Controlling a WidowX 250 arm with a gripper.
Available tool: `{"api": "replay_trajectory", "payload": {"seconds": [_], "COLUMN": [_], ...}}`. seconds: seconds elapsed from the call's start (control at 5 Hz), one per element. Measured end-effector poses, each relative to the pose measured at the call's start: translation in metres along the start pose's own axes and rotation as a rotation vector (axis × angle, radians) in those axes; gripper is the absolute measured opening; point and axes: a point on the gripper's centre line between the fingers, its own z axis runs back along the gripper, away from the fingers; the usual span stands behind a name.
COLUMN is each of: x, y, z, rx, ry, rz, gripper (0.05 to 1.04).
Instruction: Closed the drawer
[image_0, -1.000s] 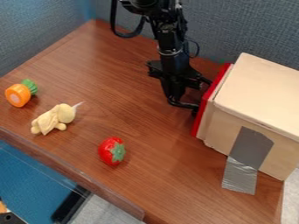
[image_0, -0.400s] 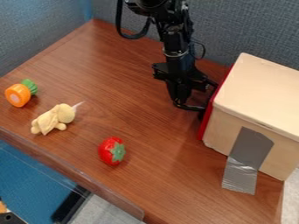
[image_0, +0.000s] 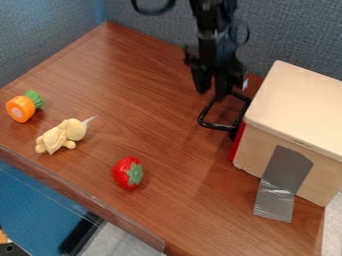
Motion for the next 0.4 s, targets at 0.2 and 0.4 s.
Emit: {"api": "replay_trajectory", "payload": {"seconds": [0.2, 0.4], "x": [-0.004, -0.016], "y": [0.006, 0.023], "z": [0.031, 0.046], "rx": [0.056, 0.109], "ry": [-0.018, 0.003], "rz": [-0.026, -0.004], "gripper": [0.965, 1.003]}}
